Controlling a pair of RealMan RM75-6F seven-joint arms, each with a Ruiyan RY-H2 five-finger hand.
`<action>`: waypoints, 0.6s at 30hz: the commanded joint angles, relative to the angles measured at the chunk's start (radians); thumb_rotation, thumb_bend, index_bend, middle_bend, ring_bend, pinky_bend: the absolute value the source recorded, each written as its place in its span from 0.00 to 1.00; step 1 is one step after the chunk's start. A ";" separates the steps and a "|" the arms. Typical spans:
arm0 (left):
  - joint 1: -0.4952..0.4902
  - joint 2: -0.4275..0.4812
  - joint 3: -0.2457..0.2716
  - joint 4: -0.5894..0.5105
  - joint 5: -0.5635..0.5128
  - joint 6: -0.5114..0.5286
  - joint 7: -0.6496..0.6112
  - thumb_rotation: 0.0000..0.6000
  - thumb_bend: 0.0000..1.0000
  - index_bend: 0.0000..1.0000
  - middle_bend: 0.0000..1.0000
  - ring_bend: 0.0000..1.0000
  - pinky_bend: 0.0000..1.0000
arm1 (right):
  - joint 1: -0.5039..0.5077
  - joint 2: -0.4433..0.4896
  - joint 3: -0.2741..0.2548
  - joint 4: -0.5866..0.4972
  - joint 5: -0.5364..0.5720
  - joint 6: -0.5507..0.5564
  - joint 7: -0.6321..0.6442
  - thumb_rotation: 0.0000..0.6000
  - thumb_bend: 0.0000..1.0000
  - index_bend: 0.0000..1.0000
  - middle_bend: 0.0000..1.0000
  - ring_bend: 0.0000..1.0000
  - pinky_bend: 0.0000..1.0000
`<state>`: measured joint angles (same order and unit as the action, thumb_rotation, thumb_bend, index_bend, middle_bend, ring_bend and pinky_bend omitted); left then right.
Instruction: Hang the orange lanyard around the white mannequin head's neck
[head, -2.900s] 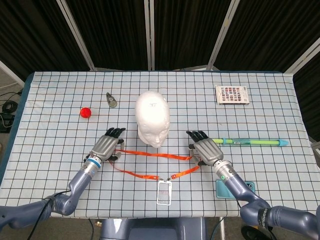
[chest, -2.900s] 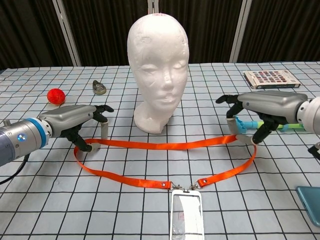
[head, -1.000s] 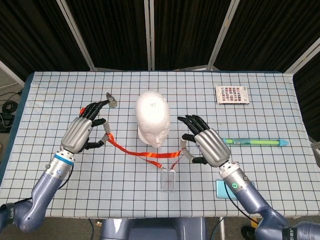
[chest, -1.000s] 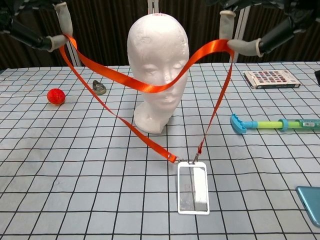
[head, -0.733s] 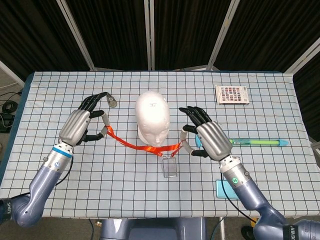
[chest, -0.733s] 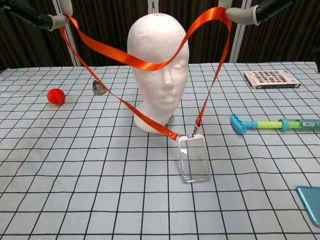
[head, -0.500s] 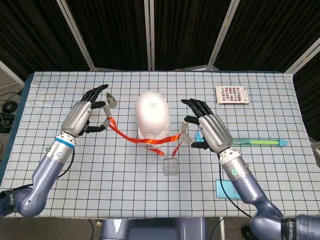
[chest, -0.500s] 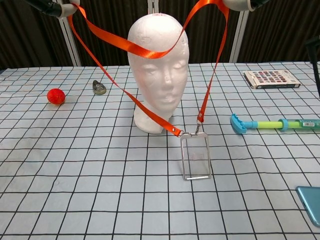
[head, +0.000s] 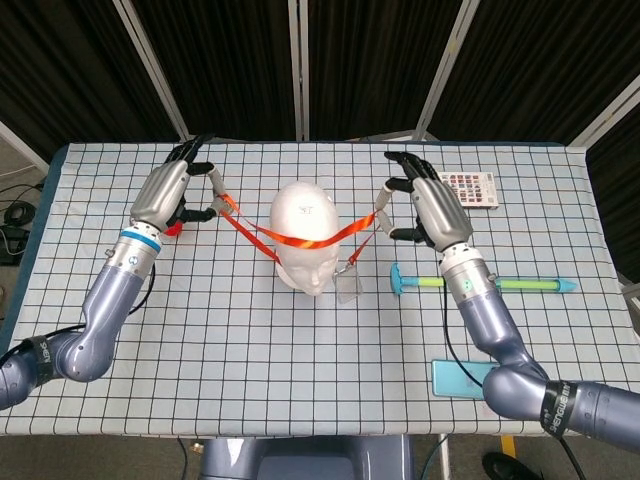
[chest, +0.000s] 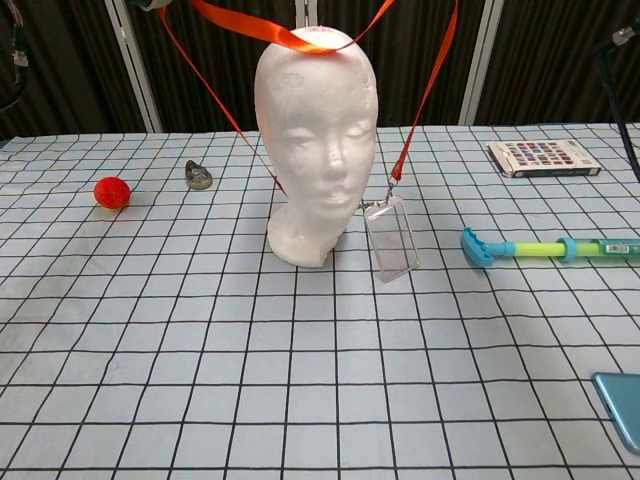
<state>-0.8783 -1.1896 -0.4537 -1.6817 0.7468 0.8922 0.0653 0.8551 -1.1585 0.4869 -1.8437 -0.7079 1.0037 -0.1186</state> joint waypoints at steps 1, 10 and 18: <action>-0.039 -0.017 -0.001 0.055 -0.047 -0.035 0.017 1.00 0.53 0.71 0.00 0.00 0.00 | 0.047 -0.027 0.019 0.071 0.067 -0.037 -0.001 1.00 0.40 0.76 0.10 0.00 0.00; -0.109 -0.082 0.025 0.231 -0.114 -0.140 0.013 1.00 0.53 0.69 0.00 0.00 0.00 | 0.141 -0.118 0.011 0.286 0.190 -0.105 -0.022 1.00 0.40 0.76 0.11 0.00 0.00; -0.147 -0.160 0.059 0.430 -0.114 -0.276 -0.042 1.00 0.02 0.00 0.00 0.00 0.00 | 0.200 -0.242 -0.026 0.521 0.206 -0.180 -0.020 1.00 0.25 0.30 0.05 0.00 0.00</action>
<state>-1.0102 -1.3239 -0.4088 -1.2976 0.6323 0.6626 0.0483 1.0330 -1.3582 0.4771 -1.3789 -0.5021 0.8549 -0.1418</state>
